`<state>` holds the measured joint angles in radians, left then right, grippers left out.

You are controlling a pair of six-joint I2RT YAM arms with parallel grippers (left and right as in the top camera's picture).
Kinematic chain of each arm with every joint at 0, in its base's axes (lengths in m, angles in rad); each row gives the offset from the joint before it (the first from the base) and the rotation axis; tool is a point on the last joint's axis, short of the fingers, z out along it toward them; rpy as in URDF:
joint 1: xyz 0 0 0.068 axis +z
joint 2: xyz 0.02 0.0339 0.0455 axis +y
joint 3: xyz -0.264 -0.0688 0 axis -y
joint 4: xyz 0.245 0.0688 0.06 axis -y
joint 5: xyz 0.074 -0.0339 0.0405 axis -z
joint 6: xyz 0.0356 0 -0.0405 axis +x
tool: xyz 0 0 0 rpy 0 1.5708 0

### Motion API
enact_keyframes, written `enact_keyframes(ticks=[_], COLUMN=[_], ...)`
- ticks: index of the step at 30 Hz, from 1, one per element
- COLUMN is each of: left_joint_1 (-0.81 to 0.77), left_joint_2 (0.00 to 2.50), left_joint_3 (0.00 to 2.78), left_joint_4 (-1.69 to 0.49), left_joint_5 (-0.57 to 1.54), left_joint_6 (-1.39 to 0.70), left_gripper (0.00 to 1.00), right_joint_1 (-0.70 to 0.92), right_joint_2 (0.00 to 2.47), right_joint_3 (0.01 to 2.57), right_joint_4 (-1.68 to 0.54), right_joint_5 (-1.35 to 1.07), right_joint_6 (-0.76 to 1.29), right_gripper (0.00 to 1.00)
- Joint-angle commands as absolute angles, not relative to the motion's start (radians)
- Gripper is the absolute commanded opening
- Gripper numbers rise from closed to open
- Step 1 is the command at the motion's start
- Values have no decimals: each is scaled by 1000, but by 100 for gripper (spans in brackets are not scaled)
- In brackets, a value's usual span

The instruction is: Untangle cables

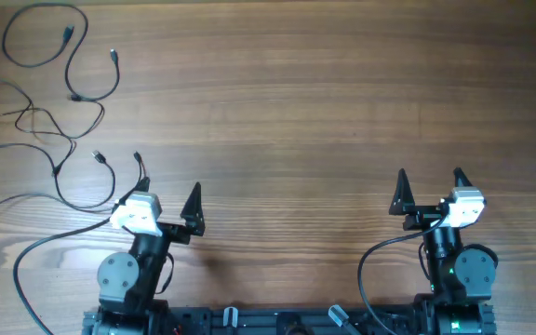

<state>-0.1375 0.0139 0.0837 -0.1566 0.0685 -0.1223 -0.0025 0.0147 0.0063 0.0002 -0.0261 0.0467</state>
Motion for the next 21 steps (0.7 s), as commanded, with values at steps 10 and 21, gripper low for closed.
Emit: enact_keyframes(ticks=[10, 21], left_joint_1=[-105, 7], left_joint_2=[3, 3], left_joint_3=[6, 6], left_joint_4=[-73, -76], left_joint_5=[23, 17], left_joint_6=[-210, -236], left_gripper=[100, 100], right_joint_1=[2, 2], right_joint_2=[4, 4], right_joint_3=[5, 5], right_joint_4=[2, 2], right_joint_5=[-39, -39], right_joint_6=[36, 36], right_gripper=[100, 100])
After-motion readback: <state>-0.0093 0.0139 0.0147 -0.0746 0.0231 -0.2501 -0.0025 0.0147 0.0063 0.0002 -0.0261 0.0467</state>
